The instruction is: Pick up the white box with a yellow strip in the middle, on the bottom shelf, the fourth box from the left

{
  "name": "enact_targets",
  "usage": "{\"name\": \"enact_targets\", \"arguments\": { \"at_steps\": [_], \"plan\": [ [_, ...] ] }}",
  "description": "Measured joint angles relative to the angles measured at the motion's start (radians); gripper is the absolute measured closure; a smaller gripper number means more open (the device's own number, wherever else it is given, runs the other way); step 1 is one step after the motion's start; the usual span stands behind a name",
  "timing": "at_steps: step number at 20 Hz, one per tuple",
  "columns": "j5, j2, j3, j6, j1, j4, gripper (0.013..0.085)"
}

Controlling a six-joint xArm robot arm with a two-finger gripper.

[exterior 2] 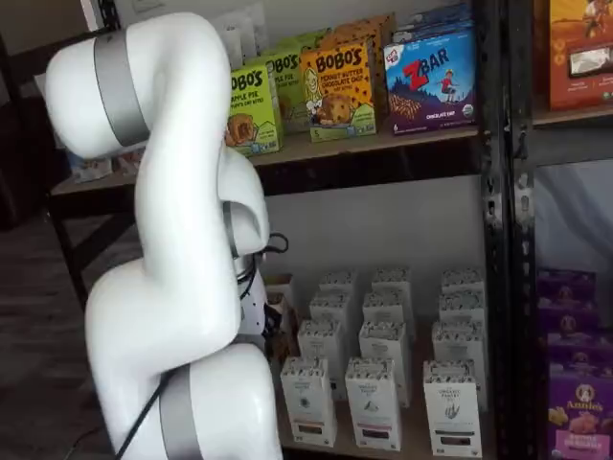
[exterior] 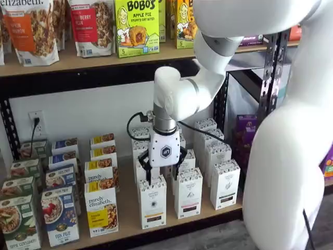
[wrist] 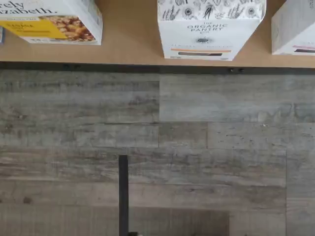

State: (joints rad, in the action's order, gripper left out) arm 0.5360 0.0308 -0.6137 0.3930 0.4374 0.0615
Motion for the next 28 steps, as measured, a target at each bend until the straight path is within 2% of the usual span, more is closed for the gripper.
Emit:
{"name": "enact_targets", "arguments": {
  "at_steps": [6, 10, 13, 19, 25, 28],
  "plan": [
    [-0.06, 0.056, -0.007, -0.012, -0.018, -0.009, 0.013],
    [-0.097, 0.084, -0.004, -0.014, -0.041, -0.034, 0.013],
    [-0.124, 0.11, 0.0, -0.037, -0.062, -0.033, 0.013],
    [-0.163, 0.15, 0.0, -0.107, -0.072, 0.03, 0.013],
    [-0.225, 0.232, -0.021, -0.221, -0.07, 0.149, 0.013],
    [-0.239, 0.266, -0.037, -0.249, -0.071, 0.176, 0.013]
  ]
}}
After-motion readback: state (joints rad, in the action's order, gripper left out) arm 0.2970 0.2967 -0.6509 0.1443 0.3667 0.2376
